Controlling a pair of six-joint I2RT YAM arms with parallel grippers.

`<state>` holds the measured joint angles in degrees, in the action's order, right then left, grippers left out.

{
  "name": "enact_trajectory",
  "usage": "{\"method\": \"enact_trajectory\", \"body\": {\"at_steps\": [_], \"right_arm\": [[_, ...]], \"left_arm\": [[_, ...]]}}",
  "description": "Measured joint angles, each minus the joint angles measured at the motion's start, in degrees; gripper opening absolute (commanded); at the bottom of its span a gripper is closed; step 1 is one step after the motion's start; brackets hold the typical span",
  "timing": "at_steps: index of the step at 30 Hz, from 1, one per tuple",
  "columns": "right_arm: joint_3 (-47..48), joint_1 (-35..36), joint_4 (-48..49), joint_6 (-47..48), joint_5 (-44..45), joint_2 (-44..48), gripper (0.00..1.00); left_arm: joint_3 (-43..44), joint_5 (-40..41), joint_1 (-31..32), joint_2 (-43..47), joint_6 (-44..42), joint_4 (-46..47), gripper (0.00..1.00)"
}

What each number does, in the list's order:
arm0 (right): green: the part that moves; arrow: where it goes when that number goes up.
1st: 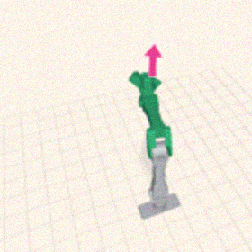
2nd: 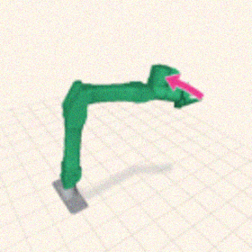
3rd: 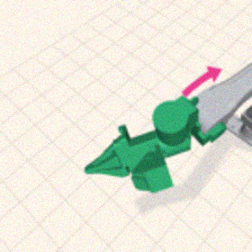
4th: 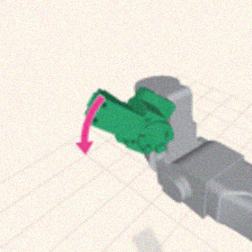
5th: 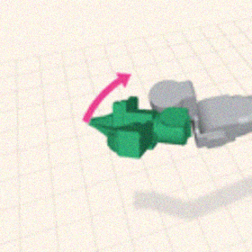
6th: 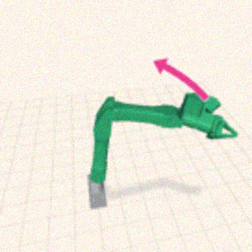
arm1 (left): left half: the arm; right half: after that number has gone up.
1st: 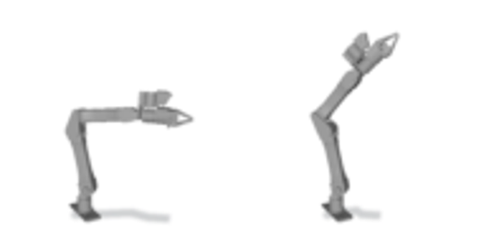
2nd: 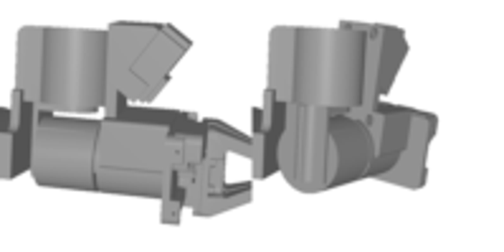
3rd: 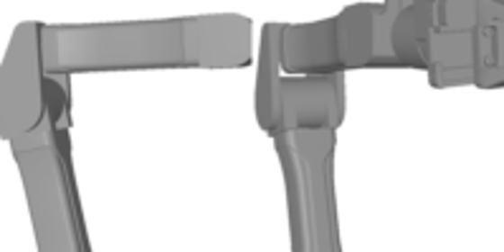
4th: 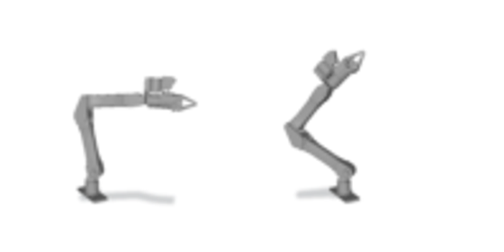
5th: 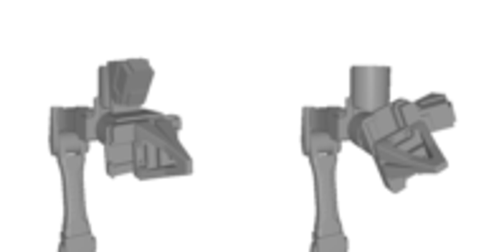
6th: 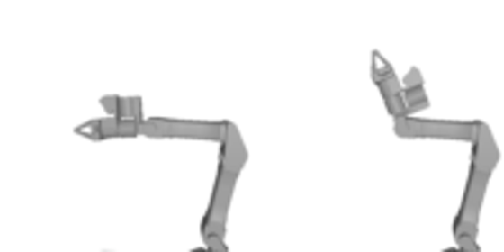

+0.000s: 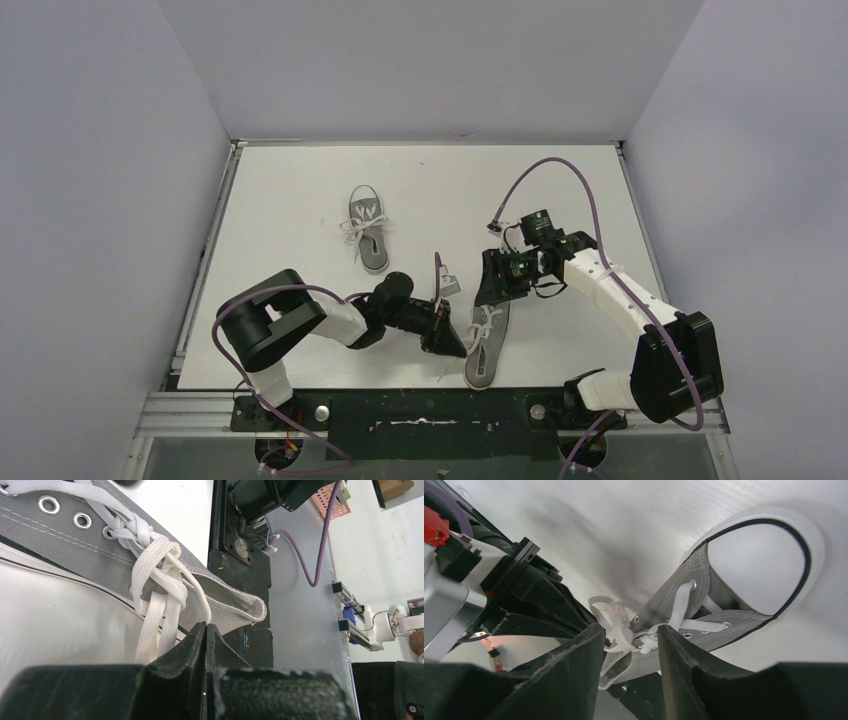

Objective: Tie the shoes
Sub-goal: Cross the shoelace with the shoelace.

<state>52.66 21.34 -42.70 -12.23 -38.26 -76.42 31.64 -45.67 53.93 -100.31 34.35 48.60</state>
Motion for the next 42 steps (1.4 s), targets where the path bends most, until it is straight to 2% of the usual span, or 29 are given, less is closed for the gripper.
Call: {"method": "enact_trajectory", "body": {"at_steps": [4, 8, 14, 17, 21, 26, 31, 35, 42], "right_arm": [[-0.85, -0.09, -0.02, -2.67, -2.54, -0.09, 0.48], [-0.87, -0.79, -0.42, -3.04, -3.13, -0.09, 0.48], [-1.16, -3.78, -1.81, -2.82, -2.75, -0.07, 0.48], [-1.16, -6.58, -2.38, -2.62, -2.69, 0.15, 0.48], [-1.16, -8.98, -2.71, -2.32, -2.69, 0.35, 0.48], [-0.94, -9.38, -3.91, -1.84, -3.17, 0.37, 0.48], [-0.57, -9.38, -4.94, -0.85, -3.98, 0.39, 0.49], [-0.55, -9.38, -5.77, -0.07, -4.7, 0.39, 0.49], [0.87, -9.38, -7.1, 0.74, -5.29, 0.39, 0.48]], "left_arm": [[0.2, 0.02, -0.15, 0.02, -0.2, -0.57, 0.29], [0.22, 0.66, -1.31, 2.43, -1.31, -4.26, 0.38], [2.71, 2.1, -4.0, 12.48, -6.95, -15.78, 0.47], [6.16, 2.89, -4.76, 14.6, -10.23, -20.2, 0.47], [10.91, 2.6, -5.29, 10.91, -12.94, -21.33, 0.47], [13.64, 0.24, -5.35, 0.83, -11.21, -17.75, 0.47], [13.6, -1.84, -5.35, -4.72, -8.33, -13.31, 0.47], [13.46, -3.87, -5.35, -7.19, -4.81, -7.34, 0.4], [12.41, -6.16, -5.35, -9.97, 0.57, 1.55, 0.2]]}}
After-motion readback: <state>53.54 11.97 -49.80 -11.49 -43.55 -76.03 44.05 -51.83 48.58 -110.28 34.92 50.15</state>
